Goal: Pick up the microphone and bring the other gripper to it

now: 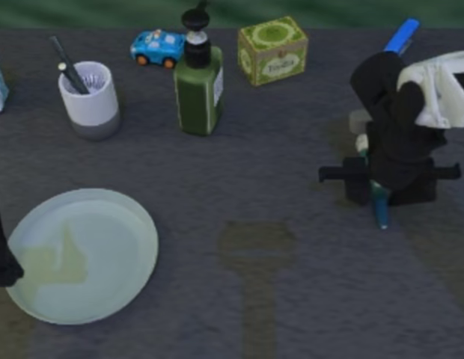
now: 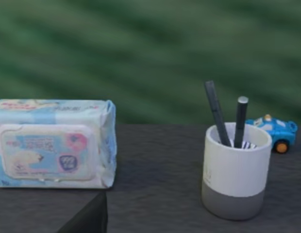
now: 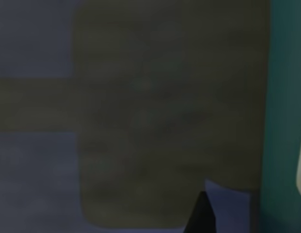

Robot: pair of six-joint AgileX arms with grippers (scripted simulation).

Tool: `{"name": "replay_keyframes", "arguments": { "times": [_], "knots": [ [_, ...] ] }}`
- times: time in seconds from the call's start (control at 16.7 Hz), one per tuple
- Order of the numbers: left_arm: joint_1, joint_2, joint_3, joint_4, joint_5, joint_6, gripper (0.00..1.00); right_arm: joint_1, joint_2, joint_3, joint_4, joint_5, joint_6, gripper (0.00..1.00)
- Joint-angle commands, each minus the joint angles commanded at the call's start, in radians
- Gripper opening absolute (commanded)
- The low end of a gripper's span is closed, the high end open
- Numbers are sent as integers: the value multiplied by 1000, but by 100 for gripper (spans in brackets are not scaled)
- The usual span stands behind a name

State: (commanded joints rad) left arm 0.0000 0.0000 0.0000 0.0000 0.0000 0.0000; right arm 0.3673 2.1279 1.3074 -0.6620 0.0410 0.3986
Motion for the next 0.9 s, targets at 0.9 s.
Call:
{"name": "replay_keyframes", "arguments": {
  "times": [0.9],
  "knots": [
    [0,0,0,0,0,0,100,4,-121,-56,327,-92,-97,0]
  ]
}}
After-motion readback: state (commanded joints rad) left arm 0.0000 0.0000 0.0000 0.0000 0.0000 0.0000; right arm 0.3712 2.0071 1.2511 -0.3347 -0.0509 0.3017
